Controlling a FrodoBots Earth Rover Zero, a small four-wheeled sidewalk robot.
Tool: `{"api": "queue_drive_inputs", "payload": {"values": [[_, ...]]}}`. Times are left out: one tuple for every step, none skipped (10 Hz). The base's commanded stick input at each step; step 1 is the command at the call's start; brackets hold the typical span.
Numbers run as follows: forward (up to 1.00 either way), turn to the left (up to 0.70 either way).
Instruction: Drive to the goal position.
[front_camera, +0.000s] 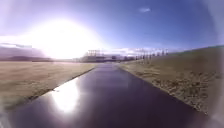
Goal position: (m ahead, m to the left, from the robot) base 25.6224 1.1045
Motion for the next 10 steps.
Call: {"api": "queue_drive_inputs", "payload": {"values": [[1.00,0.00],[1.00,0.00],[1.00,0.00],[1.00,-0.02],[1.00,-0.06],[1.00,-0.05],[1.00,-0.02],[1.00,0.00],[1.00,0.00],[1.00,0.00]]}}
